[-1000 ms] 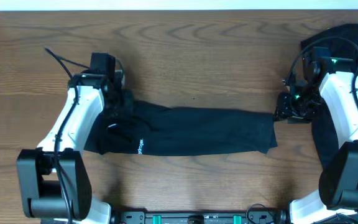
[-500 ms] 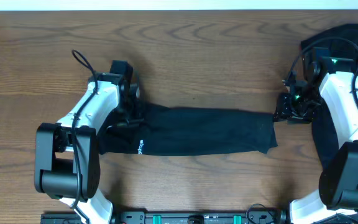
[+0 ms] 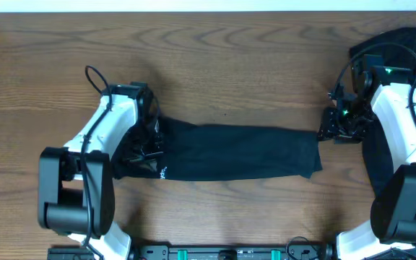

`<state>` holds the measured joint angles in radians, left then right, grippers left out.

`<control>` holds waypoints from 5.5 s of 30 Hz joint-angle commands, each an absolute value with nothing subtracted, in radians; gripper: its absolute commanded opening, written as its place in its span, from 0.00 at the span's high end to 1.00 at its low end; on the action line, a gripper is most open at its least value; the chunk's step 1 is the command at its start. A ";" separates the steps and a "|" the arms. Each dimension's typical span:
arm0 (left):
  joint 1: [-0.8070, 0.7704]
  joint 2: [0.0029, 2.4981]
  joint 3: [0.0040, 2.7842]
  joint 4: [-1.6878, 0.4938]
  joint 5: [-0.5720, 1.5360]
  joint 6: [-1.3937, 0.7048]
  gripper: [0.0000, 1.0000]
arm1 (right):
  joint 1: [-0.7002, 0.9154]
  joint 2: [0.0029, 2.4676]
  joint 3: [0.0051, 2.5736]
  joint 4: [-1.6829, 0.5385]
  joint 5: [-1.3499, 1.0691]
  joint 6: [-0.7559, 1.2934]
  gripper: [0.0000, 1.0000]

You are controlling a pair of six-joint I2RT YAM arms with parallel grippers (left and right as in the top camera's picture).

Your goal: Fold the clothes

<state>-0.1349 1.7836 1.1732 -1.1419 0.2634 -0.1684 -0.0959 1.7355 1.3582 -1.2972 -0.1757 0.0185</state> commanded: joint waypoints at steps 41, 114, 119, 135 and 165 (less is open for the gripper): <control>-0.134 1.684 1.134 -0.863 0.167 -0.154 0.94 | -0.091 1.715 1.361 -1.302 -0.184 0.033 0.60; -0.134 0.974 1.104 -1.102 0.118 -0.191 0.75 | -0.157 1.992 1.081 -0.907 -0.543 -0.154 0.94; -0.134 0.974 1.104 -1.103 0.118 -0.177 0.76 | -0.178 1.921 1.130 -0.920 -0.487 -0.126 0.98; -0.134 0.973 1.104 -1.105 0.118 -0.178 0.75 | -0.178 1.642 1.423 -1.157 -0.237 0.029 0.99; -0.134 0.973 1.104 -1.139 0.118 -0.181 0.68 | 0.457 1.880 1.406 -0.749 -0.424 0.308 0.68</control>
